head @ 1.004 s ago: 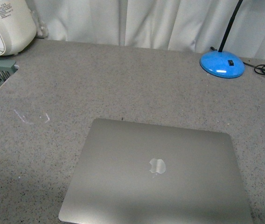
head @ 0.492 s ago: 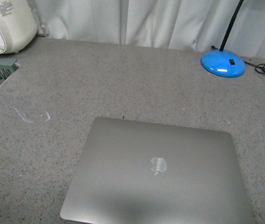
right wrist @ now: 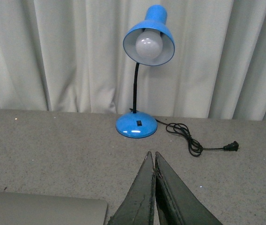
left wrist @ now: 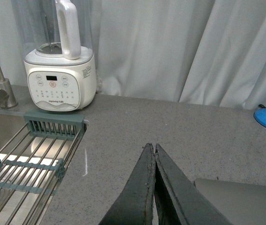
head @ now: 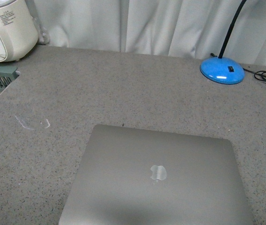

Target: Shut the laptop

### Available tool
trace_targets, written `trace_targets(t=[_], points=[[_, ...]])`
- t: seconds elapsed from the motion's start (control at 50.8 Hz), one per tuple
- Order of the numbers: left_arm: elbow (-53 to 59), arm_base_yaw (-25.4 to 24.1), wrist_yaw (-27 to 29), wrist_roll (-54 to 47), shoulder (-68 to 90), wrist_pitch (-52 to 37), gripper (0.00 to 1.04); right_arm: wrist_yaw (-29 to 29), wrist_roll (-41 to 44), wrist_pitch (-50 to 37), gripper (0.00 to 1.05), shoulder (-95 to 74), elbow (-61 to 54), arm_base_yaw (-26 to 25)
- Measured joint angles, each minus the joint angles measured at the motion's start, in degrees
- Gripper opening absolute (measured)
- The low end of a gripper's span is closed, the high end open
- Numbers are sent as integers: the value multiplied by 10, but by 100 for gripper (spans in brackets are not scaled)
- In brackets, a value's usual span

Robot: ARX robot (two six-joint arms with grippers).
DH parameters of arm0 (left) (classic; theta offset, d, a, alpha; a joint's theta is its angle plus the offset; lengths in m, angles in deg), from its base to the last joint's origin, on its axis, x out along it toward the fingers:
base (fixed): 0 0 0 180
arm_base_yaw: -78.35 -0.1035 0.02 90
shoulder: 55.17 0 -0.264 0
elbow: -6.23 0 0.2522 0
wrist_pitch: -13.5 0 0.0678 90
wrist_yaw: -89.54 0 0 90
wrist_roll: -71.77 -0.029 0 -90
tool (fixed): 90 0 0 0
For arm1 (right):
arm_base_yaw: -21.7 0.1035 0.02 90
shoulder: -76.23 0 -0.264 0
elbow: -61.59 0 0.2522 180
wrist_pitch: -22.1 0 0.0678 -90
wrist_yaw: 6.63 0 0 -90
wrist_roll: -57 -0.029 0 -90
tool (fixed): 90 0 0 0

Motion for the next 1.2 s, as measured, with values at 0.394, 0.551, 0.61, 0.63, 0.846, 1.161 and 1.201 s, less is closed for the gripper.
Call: trace_targets(t=[0.394,0.551,0.61,0.63,0.846,1.161,1.201], points=[[0,0,-1,0,0,0,51,0,0,0,43,0,0,0],[0,0,0,0,0,0,81,0,0,0,73,0,0,0],[0,0,0,0,0,0,90,0,0,0,82,0,0,0],[0,0,-1,0,0,0,93,0,0,0,86,0,0,0],[0,0,-1,-1,-1,0,98,0,0,0,96,0,0,0],[0,0,-1,-1,-1,0,98,0,0,0,96,0,0,0],[0,0,-1,-1,-1,0,98,0,0,0,96,0,0,0]])
